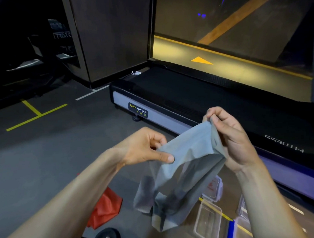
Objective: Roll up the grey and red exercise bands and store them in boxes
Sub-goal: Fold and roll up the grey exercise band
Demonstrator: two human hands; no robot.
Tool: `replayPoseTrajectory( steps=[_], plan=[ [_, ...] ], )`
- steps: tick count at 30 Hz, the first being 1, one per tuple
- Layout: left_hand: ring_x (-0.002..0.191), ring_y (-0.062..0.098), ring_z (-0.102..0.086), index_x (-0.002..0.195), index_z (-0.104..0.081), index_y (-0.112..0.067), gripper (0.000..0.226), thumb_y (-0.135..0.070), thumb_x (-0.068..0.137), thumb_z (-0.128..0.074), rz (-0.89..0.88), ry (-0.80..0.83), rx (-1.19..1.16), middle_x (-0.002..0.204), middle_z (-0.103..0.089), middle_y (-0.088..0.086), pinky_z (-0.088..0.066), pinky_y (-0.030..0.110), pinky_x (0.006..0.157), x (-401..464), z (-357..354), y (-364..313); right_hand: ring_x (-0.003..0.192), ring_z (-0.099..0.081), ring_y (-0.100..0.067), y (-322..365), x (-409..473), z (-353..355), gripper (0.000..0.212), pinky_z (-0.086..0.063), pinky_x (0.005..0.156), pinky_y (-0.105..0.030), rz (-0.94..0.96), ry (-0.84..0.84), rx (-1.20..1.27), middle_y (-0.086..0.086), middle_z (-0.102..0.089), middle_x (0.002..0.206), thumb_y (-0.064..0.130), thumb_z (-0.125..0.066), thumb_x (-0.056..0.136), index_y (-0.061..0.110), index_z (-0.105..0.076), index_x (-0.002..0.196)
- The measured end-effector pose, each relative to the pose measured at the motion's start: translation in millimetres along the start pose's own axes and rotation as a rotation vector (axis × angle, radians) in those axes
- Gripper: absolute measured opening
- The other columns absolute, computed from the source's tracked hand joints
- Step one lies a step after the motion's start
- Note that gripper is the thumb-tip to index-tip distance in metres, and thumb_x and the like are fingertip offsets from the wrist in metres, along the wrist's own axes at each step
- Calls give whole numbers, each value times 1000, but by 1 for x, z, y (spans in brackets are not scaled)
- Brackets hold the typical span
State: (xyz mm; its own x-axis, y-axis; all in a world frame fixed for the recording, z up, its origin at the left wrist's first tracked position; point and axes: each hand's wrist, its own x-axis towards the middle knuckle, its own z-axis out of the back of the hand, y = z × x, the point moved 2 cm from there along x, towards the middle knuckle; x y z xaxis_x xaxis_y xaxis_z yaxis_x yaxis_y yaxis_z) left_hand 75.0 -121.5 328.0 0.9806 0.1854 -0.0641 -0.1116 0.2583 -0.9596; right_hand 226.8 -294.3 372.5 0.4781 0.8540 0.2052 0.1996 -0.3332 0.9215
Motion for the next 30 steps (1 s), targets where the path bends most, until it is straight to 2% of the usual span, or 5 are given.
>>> replayPoseTrajectory(
  steps=[7, 14, 18, 25, 30],
  plan=[
    [72, 15, -60, 74, -66, -15, 22, -14, 78, -87, -37, 32, -23, 77, -69, 5, -47, 28, 69, 2, -8, -2, 65, -53, -10, 4, -2, -2, 29, -49, 60, -22, -26, 51, 40, -2, -53, 82, 32, -82, 82, 16, -61, 94],
    [83, 18, -61, 90, -70, -4, 21, -18, 79, -83, -19, 102, -85, 88, -72, 6, -48, 28, 78, -5, -8, -7, 62, -55, -10, 8, -5, -4, 6, -50, 58, -22, -9, 42, 79, -1, -55, 79, 19, -60, 91, 14, -58, 93],
    [74, 15, -55, 79, -75, -25, 8, -21, 81, -82, -22, 74, -125, 79, -70, 0, -43, 24, 68, -7, -5, -5, 64, -54, -11, 8, -6, 3, 6, -49, 60, -23, -4, 30, 67, -2, -53, 81, 19, -60, 92, 14, -58, 94],
    [65, 19, -47, 78, -76, -23, 24, -45, 73, -84, -17, 8, -78, 70, -68, 1, -34, 28, 56, -8, -4, -6, 65, -54, -10, 8, -9, 8, 6, -51, 61, -22, 4, 19, 64, -1, -54, 83, 19, -61, 91, 14, -59, 95],
    [62, 12, -43, 77, -62, -18, 24, -32, 86, -79, -42, 204, -254, 67, -52, 6, -28, 27, 58, -19, 4, -11, 65, -57, -11, 7, -11, 13, 18, -51, 60, -22, -35, 69, 43, -5, -56, 83, 22, -73, 88, 13, -59, 95]
  ],
)
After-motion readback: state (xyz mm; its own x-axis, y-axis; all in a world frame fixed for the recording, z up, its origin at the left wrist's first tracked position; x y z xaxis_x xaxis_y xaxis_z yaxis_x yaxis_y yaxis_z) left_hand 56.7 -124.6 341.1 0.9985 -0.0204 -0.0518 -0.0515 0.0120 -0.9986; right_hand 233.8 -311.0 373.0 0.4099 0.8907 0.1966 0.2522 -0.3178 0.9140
